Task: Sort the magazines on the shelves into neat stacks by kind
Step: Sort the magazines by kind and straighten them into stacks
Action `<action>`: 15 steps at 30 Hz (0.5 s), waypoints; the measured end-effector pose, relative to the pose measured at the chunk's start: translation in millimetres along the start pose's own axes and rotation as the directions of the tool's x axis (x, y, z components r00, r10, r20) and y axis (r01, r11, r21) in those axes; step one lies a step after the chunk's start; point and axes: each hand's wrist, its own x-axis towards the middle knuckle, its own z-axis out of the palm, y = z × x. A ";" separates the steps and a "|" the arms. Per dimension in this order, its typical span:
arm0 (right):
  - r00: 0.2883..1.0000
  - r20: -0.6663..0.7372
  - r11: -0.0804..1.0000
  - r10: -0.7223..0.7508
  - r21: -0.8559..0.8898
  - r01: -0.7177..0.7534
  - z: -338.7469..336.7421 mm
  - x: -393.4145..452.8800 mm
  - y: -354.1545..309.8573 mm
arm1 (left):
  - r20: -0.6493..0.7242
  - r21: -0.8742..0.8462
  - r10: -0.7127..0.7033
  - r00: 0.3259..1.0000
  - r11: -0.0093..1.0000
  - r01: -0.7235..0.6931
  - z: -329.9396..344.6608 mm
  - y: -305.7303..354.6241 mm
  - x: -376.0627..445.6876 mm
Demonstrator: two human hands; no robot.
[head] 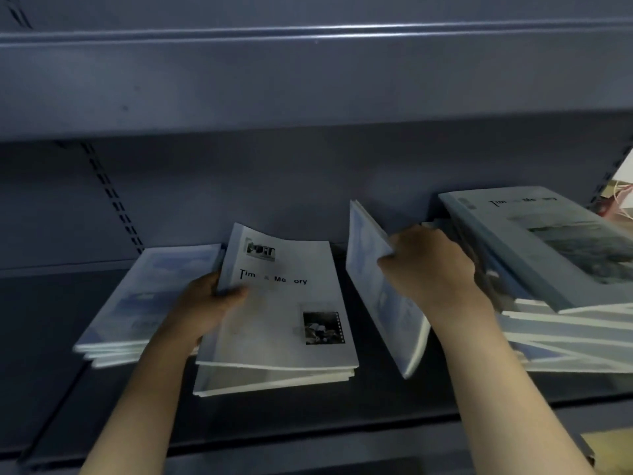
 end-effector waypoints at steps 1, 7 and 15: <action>1.000 -0.004 1.000 -0.001 -0.010 0.001 1.5 0.1 -0.8 | -0.001 0.081 0.014 1.000 0.997 -0.013 0.6 -0.3 3.8; 1.000 -0.020 0.999 0.001 -0.038 -0.002 6.2 -0.1 -10.1 | -0.102 0.418 0.056 0.993 0.909 -0.008 11.1 2.3 3.9; 0.995 -0.101 0.989 -0.012 -0.147 -0.004 -0.1 -3.7 -24.2 | -0.210 0.613 0.140 0.968 0.790 0.019 8.9 -1.2 -3.9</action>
